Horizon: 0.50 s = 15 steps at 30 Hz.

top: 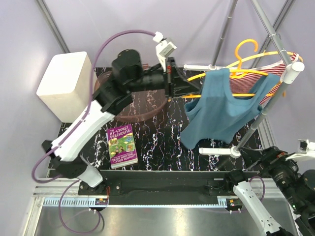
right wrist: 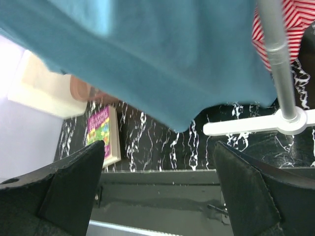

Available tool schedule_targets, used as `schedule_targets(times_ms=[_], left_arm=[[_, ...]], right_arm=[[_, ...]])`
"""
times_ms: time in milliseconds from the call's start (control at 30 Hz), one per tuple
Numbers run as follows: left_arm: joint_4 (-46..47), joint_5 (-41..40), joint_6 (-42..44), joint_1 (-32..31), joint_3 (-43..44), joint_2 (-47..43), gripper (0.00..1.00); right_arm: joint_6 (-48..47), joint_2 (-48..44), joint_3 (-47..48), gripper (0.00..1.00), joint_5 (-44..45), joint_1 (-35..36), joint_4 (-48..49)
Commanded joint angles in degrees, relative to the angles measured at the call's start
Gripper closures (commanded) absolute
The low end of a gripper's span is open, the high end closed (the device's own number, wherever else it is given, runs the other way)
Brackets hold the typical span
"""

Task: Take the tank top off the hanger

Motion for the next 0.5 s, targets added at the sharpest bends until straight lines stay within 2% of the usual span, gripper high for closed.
schedule_targets(times_ms=[0,167,267,467], left_arm=[[-1.01,-0.32,4.66,1.59,-6.05,-9.61,1.00],[-3.65,-0.06,5.02,5.53,-18.18,-19.82,1.00],[-5.14,0.55,4.32,7.82,-24.16,-25.71,1.00],[-8.75,-1.29,4.06,9.42,-31.64,-34.16,1.00]], right_arm=[[-6.24,4.09,-0.28,0.00,-7.02,0.35,2.78],[-11.95,7.78,-0.90,0.01,-18.27,0.35,7.87],[-13.45,10.67,-1.69,0.05,-22.32,0.17,9.37],[-13.63,17.01,-1.69,0.08,-29.35,-0.27,13.76]])
